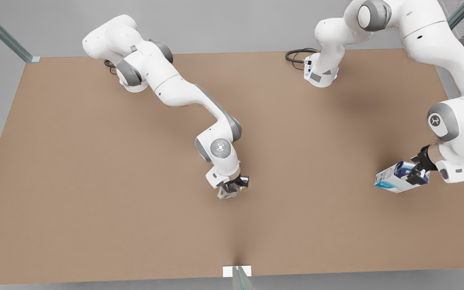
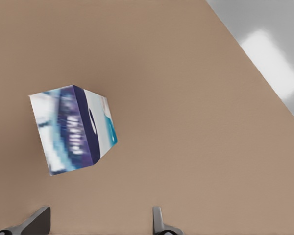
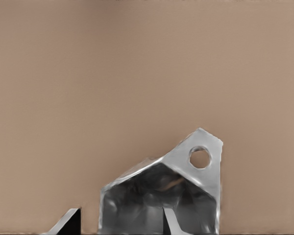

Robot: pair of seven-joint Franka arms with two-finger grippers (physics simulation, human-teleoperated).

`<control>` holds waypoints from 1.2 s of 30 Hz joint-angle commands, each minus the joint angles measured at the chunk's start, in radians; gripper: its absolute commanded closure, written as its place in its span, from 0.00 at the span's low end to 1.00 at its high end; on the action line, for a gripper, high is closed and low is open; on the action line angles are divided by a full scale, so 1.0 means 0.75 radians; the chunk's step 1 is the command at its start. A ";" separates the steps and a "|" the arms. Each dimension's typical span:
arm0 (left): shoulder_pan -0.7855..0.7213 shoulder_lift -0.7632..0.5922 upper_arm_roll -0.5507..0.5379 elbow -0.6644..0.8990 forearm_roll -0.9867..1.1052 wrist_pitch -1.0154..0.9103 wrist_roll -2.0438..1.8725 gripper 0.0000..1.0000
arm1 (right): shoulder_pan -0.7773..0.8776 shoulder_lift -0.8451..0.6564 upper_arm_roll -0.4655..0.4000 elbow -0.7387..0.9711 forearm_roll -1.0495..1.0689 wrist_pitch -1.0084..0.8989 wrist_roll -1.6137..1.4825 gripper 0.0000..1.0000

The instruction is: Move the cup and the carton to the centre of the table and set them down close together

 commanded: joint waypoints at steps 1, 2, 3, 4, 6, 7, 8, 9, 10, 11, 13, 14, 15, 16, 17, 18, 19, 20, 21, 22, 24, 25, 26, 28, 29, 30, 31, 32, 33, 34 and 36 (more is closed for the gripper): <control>0.000 0.003 0.000 0.000 -0.008 0.001 -0.017 0.00 | 0.000 -0.014 0.000 -0.003 0.000 -0.010 0.000 0.00; -0.002 0.007 -0.002 -0.027 -0.008 0.027 -0.047 0.00 | 0.002 -0.108 0.006 -0.058 -0.004 -0.012 -0.002 0.00; -0.002 -0.011 -0.004 -0.088 -0.008 0.091 -0.058 0.00 | 0.000 -0.184 0.006 -0.121 -0.006 -0.012 -0.008 0.00; 0.000 -0.016 -0.004 -0.105 -0.008 0.103 -0.096 0.00 | -0.014 -0.286 0.010 -0.201 -0.012 -0.010 -0.039 0.00; 0.000 -0.079 -0.004 -0.219 -0.008 0.191 -0.133 0.00 | -0.078 -0.505 0.010 -0.412 -0.033 -0.035 -0.143 0.00; 0.000 -0.085 -0.004 -0.221 -0.008 0.187 -0.178 0.00 | -0.170 -0.730 0.021 -0.647 -0.055 -0.041 -0.235 0.00; 0.000 -0.085 -0.004 -0.240 -0.008 0.183 -0.197 0.00 | -0.280 -0.879 0.029 -0.739 -0.057 -0.134 -0.380 0.00; 0.000 -0.089 -0.004 -0.264 -0.008 0.189 -0.203 0.00 | -0.396 -0.959 0.029 -0.739 -0.057 -0.304 -0.509 0.00; 0.000 -0.085 -0.004 -0.266 -0.008 0.189 -0.209 0.00 | -0.488 -1.024 0.017 -0.739 -0.057 -0.441 -0.717 0.00; 0.000 -0.081 -0.002 -0.266 -0.008 0.179 -0.215 0.00 | -0.603 -1.075 0.012 -0.737 -0.057 -0.560 -0.912 0.00; 0.000 -0.073 -0.002 -0.268 -0.008 0.175 -0.248 0.00 | -0.845 -1.102 0.016 -0.702 -0.057 -0.677 -1.264 0.00; 0.000 -0.063 0.000 -0.268 -0.006 0.170 -0.252 0.00 | -0.865 -1.094 0.000 -0.676 -0.055 -0.724 -1.276 0.00; 0.000 -0.056 0.002 -0.268 -0.006 0.156 -0.254 0.00 | -0.867 -1.090 -0.006 -0.674 -0.051 -0.726 -1.276 0.00; 0.002 -0.048 0.004 -0.268 -0.006 0.152 -0.252 0.00 | -0.875 -1.088 -0.008 -0.674 -0.051 -0.730 -1.276 0.00; 0.002 -0.042 0.004 -0.266 -0.002 0.166 -0.252 0.00 | -0.902 -1.078 -0.022 -0.660 -0.057 -0.716 -1.278 0.00; 0.024 -0.036 0.004 -0.266 0.004 0.191 -0.250 0.00 | -0.916 -1.088 -0.039 -0.615 -0.057 -0.732 -1.276 0.00; 0.024 -0.028 0.004 -0.264 0.006 0.209 -0.250 0.00 | -0.912 -1.094 -0.092 -0.600 -0.055 -0.734 -1.264 0.00; 0.034 -0.022 0.004 -0.264 0.008 0.224 -0.250 0.00 | -0.912 -1.090 -0.094 -0.578 -0.057 -0.748 -1.268 0.00; 0.045 -0.016 0.004 -0.266 0.008 0.224 -0.250 0.00 | -0.908 -1.090 -0.094 -0.578 -0.061 -0.748 -1.268 0.00; 0.055 -0.009 0.006 -0.266 0.008 0.224 -0.250 0.00 | -0.908 -1.090 -0.094 -0.576 -0.067 -0.748 -1.268 0.00; 0.069 -0.007 0.008 -0.266 0.010 0.211 -0.246 0.00 | -0.896 -1.078 -0.092 -0.570 -0.074 -0.748 -1.270 0.00; 0.069 -0.007 0.012 -0.266 0.010 0.207 -0.246 0.00 | -0.894 -1.074 -0.092 -0.576 -0.074 -0.751 -1.270 0.00; 0.069 0.001 0.016 -0.266 0.010 0.209 -0.244 0.00 | -0.890 -1.061 -0.086 -0.572 -0.074 -0.751 -1.268 0.00; 0.081 0.015 0.018 -0.264 0.010 0.222 -0.240 0.00 | -0.892 -1.059 -0.086 -0.570 -0.072 -0.748 -1.272 0.00; 0.083 0.021 0.018 -0.262 0.012 0.232 -0.238 0.00 | -0.890 -1.051 -0.084 -0.567 -0.072 -0.744 -1.272 0.00; 0.083 0.029 0.018 -0.260 0.012 0.248 -0.238 0.00 | -0.890 -1.047 -0.082 -0.567 -0.072 -0.744 -1.274 0.00; 0.083 0.036 0.018 -0.258 0.012 0.256 -0.238 0.00 | -0.890 -1.045 -0.080 -0.565 -0.072 -0.744 -1.274 0.00; 0.083 0.048 0.018 -0.258 0.012 0.289 -0.238 0.00 | -0.890 -1.043 -0.080 -0.567 -0.072 -0.744 -1.274 0.00; 0.083 0.058 0.016 -0.254 0.012 0.307 -0.236 0.00 | -0.890 -1.043 -0.080 -0.565 -0.072 -0.736 -1.274 0.00; 0.090 0.066 0.018 -0.252 0.014 0.318 -0.232 0.00 | -0.890 -1.043 -0.080 -0.563 -0.074 -0.732 -1.272 0.00; 0.106 0.076 0.018 -0.252 0.016 0.332 -0.230 0.00 | -0.890 -1.043 -0.080 -0.563 -0.074 -0.732 -1.272 0.00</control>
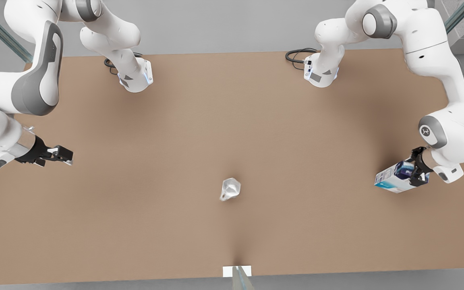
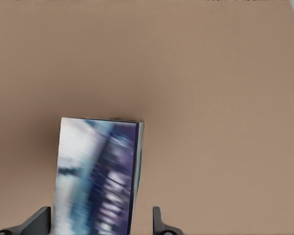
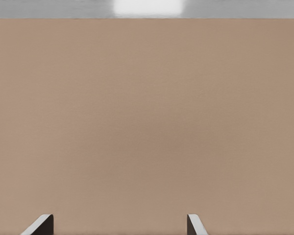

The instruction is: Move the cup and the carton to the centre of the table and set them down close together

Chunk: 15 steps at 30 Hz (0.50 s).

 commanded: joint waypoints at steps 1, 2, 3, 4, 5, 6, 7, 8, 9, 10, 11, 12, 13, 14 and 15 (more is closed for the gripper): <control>0.001 0.000 0.000 0.000 0.003 0.000 0.000 0.00 | 0.000 0.000 0.000 0.000 0.000 0.000 0.000 0.00; 0.010 0.000 0.000 0.000 0.005 -0.002 0.000 0.00 | 0.000 0.000 0.002 0.000 -0.016 0.000 0.000 0.00; 0.014 0.006 0.000 0.000 0.005 0.000 0.000 0.00 | 0.000 0.000 0.002 0.000 -0.018 -0.002 0.000 0.00; 0.014 0.012 0.000 0.000 0.005 0.002 0.000 0.00 | 0.000 0.000 0.000 0.002 -0.016 -0.002 0.004 0.00; 0.014 0.027 0.000 0.000 0.005 0.022 0.000 0.00 | -0.002 0.002 0.000 0.000 -0.010 0.000 0.006 0.00; 0.014 0.053 0.000 0.002 0.003 0.072 0.000 0.00 | -0.004 0.000 -0.002 0.002 -0.014 -0.002 0.002 0.00; 0.014 0.061 0.000 0.002 0.003 0.090 0.000 0.00 | -0.016 0.002 -0.004 0.006 0.002 0.000 -0.004 0.00; 0.014 0.059 0.000 0.000 0.003 0.090 0.000 0.00 | -0.012 0.006 -0.004 0.023 0.002 -0.002 -0.002 0.00; 0.014 0.061 -0.002 0.000 0.003 0.090 0.000 0.18 | -0.004 0.012 -0.004 0.025 -0.002 -0.002 0.004 0.00; 0.014 0.061 -0.002 0.000 0.003 0.088 -0.002 0.21 | -0.004 0.012 -0.004 0.025 -0.010 -0.002 0.004 0.00; 0.014 0.059 0.000 0.000 0.005 0.086 -0.002 0.27 | -0.006 0.014 -0.004 0.027 -0.006 -0.002 0.002 0.00; 0.014 0.059 0.000 0.000 0.005 0.086 -0.002 0.30 | -0.006 0.012 -0.004 0.027 -0.012 -0.002 0.000 0.00; 0.014 0.061 -0.002 0.000 0.005 0.084 -0.002 0.34 | -0.006 0.012 -0.004 0.027 -0.012 0.000 0.002 0.00; 0.014 0.059 0.000 0.000 0.003 0.078 0.000 0.34 | -0.006 0.014 -0.004 0.027 -0.010 -0.002 0.002 0.00; 0.014 0.059 0.000 0.000 0.005 0.074 -0.002 0.34 | -0.004 0.014 -0.004 0.027 -0.012 0.000 0.002 0.00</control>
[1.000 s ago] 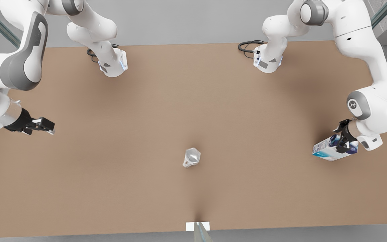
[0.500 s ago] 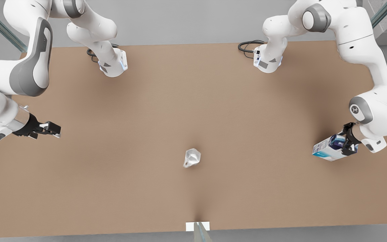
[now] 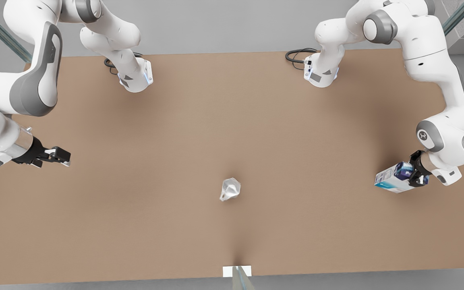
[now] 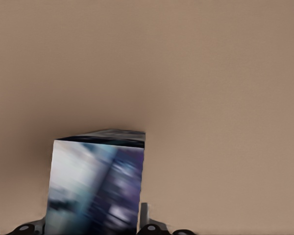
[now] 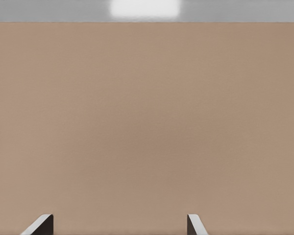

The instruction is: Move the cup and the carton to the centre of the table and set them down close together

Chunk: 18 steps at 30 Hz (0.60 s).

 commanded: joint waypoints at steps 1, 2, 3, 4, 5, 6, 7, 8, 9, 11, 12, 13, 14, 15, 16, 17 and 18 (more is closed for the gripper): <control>0.000 0.000 -0.001 0.000 0.001 -0.001 0.002 0.36 | -0.001 0.000 0.002 0.000 0.000 0.000 0.002 0.00; 0.000 -0.002 -0.001 0.000 0.001 -0.001 0.000 0.36 | -0.001 0.000 0.000 0.000 0.000 0.000 0.002 0.00; 0.000 0.000 -0.001 0.000 -0.001 0.001 0.002 0.38 | -0.001 0.002 0.002 0.000 0.002 0.000 0.002 0.00; 0.000 0.000 -0.001 0.002 -0.001 0.001 0.002 0.38 | -0.001 0.004 0.000 0.000 0.000 0.000 0.002 0.00; 0.000 -0.002 -0.003 0.002 -0.001 -0.001 0.004 0.39 | -0.001 0.004 0.002 0.000 0.002 0.000 0.002 0.00; 0.000 -0.010 -0.003 0.002 -0.001 -0.001 0.006 0.39 | 0.002 0.006 0.002 0.000 0.000 0.000 0.002 0.00; -0.002 -0.022 -0.003 0.002 -0.001 -0.003 0.002 0.39 | 0.002 0.006 0.002 0.002 0.000 0.004 0.002 0.00; -0.011 -0.051 -0.009 0.004 -0.001 -0.036 -0.002 0.39 | 0.002 0.006 0.002 0.002 0.000 0.016 0.002 0.00; -0.031 -0.070 -0.040 0.088 -0.003 -0.199 0.002 0.39 | 0.002 0.006 0.002 0.002 0.000 0.020 0.002 0.00; -0.037 -0.133 -0.193 0.110 -0.013 -0.308 -0.021 0.38 | 0.002 0.008 0.002 0.002 0.004 0.051 0.002 0.00; -0.037 -0.149 -0.285 0.110 -0.019 -0.332 -0.039 0.38 | 0.002 0.008 0.002 0.002 0.004 0.051 0.002 0.00; -0.039 -0.149 -0.406 0.113 -0.019 -0.332 -0.106 0.38 | 0.002 0.008 0.004 0.002 0.002 0.051 0.002 0.00; -0.049 -0.145 -0.490 0.110 -0.011 -0.330 -0.135 0.38 | 0.002 0.006 0.004 0.002 0.002 0.051 0.002 0.00; -0.147 -0.147 -0.494 0.113 -0.007 -0.326 -0.153 0.38 | 0.002 0.006 0.002 0.002 0.002 0.051 0.002 0.00; -0.242 -0.149 -0.494 0.113 -0.009 -0.328 -0.202 0.38 | 0.002 0.006 0.002 0.002 0.002 0.051 0.002 0.00; -0.309 -0.149 -0.496 0.121 -0.011 -0.328 -0.245 0.38 | 0.002 0.008 0.002 0.002 0.002 0.051 0.002 0.00; -0.374 -0.147 -0.504 0.131 -0.017 -0.330 -0.307 0.38 | 0.002 0.008 0.004 0.002 0.002 0.051 0.002 0.00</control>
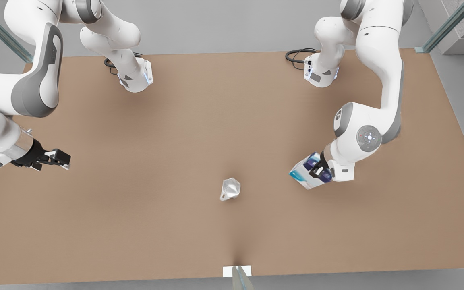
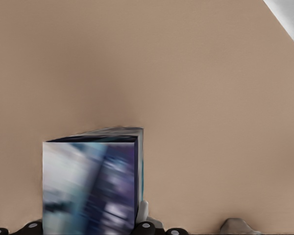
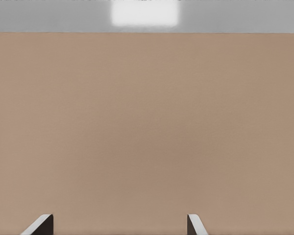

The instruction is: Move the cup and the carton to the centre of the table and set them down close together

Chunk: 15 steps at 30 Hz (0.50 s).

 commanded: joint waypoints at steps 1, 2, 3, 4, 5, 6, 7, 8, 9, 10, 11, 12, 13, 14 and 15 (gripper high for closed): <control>-0.026 0.003 0.000 0.003 -0.016 0.000 -0.019 0.38 | 0.000 0.001 0.000 0.001 0.000 0.000 0.000 0.00; -0.132 0.017 0.000 0.031 -0.018 0.008 -0.139 0.38 | 0.002 0.001 0.000 -0.001 0.000 0.000 0.000 0.00; -0.198 0.023 0.000 0.043 -0.038 0.014 -0.201 0.38 | 0.000 -0.001 0.002 0.001 0.000 0.000 0.000 0.00; -0.306 0.090 0.000 0.137 -0.067 0.014 -0.362 0.38 | 0.000 0.001 0.002 -0.001 0.000 0.000 0.000 0.00; -0.365 0.119 0.000 0.172 -0.079 0.018 -0.446 0.38 | 0.000 0.001 0.002 0.001 0.000 0.000 0.000 0.00; -0.419 0.162 0.000 0.219 -0.077 0.018 -0.487 0.38 | 0.002 0.001 0.002 -0.001 0.000 0.000 0.000 0.00; -0.459 0.185 0.000 0.230 -0.077 0.051 -0.534 0.38 | 0.002 0.001 0.002 0.001 0.000 0.000 0.000 0.00; -0.502 0.207 0.000 0.240 -0.075 0.092 -0.577 0.38 | 0.002 0.001 0.002 -0.001 0.002 0.000 0.000 0.00; -0.525 0.232 0.000 0.262 -0.073 0.098 -0.608 0.38 | 0.002 0.001 0.002 -0.001 0.002 0.000 0.000 0.00; -0.541 0.250 0.000 0.279 -0.065 0.106 -0.616 0.38 | 0.002 0.001 0.002 -0.001 0.002 0.000 0.000 0.00; -0.541 0.258 0.002 0.279 -0.057 0.115 -0.614 0.38 | 0.002 0.001 0.002 -0.001 0.002 0.000 0.000 0.00; -0.541 0.279 0.002 0.279 -0.055 0.117 -0.612 0.37 | 0.002 0.001 0.002 -0.001 0.002 0.000 0.000 0.00; -0.541 0.289 0.002 0.279 -0.028 0.133 -0.612 0.37 | 0.002 0.001 0.002 -0.001 0.002 0.000 0.000 0.00; -0.541 0.307 0.002 0.279 -0.014 0.135 -0.614 0.37 | 0.002 0.001 0.002 -0.001 0.002 0.000 0.000 0.00; -0.543 0.320 0.002 0.279 -0.016 0.159 -0.614 0.36 | 0.002 0.001 0.002 -0.001 0.000 0.000 0.000 0.00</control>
